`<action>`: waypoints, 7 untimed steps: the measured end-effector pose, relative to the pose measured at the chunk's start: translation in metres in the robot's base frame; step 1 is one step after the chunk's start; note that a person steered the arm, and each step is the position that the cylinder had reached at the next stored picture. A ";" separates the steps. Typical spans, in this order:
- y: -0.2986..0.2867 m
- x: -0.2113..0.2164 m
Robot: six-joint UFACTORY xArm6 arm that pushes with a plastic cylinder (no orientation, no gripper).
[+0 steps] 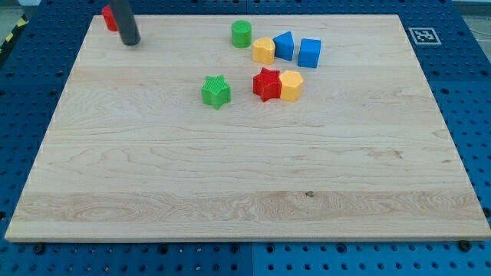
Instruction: Adjust the red circle at the top left corner of the board
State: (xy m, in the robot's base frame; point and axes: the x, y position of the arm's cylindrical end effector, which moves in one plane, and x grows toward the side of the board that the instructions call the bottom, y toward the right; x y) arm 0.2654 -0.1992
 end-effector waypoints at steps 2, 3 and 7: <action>0.052 -0.025; 0.052 -0.065; -0.023 -0.074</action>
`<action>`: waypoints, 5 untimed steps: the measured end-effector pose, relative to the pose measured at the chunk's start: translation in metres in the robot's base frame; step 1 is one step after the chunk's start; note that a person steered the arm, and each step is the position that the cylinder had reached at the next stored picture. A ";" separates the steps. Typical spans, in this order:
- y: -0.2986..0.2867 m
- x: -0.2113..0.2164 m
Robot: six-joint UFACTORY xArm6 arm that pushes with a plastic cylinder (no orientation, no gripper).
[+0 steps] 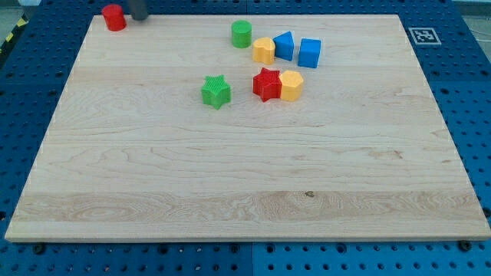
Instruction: Adjust the red circle at the top left corner of the board
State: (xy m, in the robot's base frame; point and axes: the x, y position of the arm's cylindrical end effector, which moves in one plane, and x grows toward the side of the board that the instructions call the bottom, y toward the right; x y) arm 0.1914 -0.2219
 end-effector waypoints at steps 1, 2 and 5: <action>-0.020 0.000; -0.018 0.000; 0.061 0.037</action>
